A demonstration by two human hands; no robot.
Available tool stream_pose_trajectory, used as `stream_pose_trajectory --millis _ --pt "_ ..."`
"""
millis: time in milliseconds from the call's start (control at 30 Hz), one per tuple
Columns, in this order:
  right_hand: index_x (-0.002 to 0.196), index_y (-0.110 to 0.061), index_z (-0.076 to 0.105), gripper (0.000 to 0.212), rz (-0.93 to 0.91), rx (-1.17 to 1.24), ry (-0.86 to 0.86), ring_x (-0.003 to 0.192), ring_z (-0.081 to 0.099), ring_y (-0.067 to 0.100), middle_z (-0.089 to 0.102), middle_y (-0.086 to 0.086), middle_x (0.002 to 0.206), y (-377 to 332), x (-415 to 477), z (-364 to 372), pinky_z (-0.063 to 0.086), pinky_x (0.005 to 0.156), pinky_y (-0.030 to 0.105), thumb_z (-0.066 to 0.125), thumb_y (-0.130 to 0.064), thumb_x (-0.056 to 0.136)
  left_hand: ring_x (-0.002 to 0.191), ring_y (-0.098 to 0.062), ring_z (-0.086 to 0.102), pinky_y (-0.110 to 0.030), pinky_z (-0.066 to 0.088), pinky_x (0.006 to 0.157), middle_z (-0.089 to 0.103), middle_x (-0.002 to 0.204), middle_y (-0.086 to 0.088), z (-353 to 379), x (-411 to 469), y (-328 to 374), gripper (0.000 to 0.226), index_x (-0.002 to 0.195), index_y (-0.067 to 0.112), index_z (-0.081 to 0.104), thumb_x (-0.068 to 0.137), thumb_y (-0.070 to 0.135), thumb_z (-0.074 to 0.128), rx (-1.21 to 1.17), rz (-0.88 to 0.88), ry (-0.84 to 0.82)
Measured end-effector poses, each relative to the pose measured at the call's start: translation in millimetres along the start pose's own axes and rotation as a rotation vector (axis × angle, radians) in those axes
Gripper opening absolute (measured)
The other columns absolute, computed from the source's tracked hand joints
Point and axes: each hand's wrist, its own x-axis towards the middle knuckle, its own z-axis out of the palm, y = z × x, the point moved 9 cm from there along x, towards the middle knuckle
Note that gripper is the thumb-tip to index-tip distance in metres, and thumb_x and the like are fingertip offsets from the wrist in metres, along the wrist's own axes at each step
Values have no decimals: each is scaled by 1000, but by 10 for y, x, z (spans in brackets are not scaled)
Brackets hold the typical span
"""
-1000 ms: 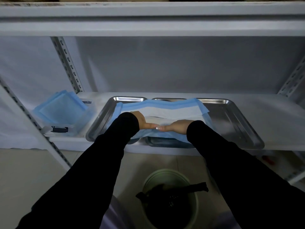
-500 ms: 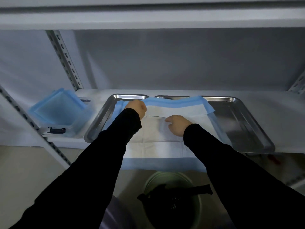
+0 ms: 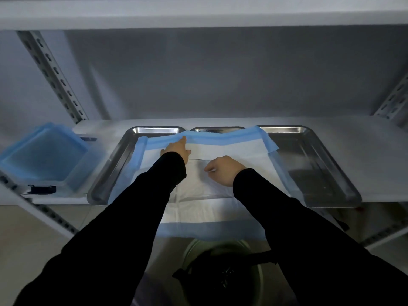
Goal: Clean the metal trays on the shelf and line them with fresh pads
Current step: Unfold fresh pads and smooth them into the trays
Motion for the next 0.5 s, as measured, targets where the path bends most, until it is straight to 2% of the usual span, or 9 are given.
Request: stream_pose_trajectory --millis 133,233,333,433,500 --pt "112 3 63 31 -5 -7 -6 114 56 31 63 17 120 13 6 -4 44 101 42 44 -11 91 126 -24 48 -34 35 104 55 134 -3 -90 52 25 44 139 21 41 95 24 49 41 6 92" --pt "112 3 63 31 -10 -10 -14 114 56 31 64 16 120 21 9 -1 44 101 42 45 -11 91 125 -22 48 -32 29 106 58 128 -1 -161 42 55 41 134 25 48 93 19 51 87 2 145" --pt "113 2 63 31 -13 -13 -26 116 56 29 63 15 122 21 0 14 43 102 40 45 -9 90 121 -24 50 -31 32 104 60 124 -5 -306 -19 95 36 127 26 56 93 17 51 125 34 256" --pt "119 -7 64 34 -26 -17 -41 122 52 23 60 5 129 6 -31 11 40 106 32 45 -10 91 116 -26 53 -34 41 101 63 119 -6 -507 -86 86 31 119 22 63 93 13 49 -11 63 339" --pt "122 -11 63 35 -34 -24 -49 125 50 22 58 3 132 -11 -45 5 38 107 31 44 -10 92 114 -28 54 -37 45 99 63 119 -8 -665 -146 92 30 116 19 65 94 11 47 -100 90 391"
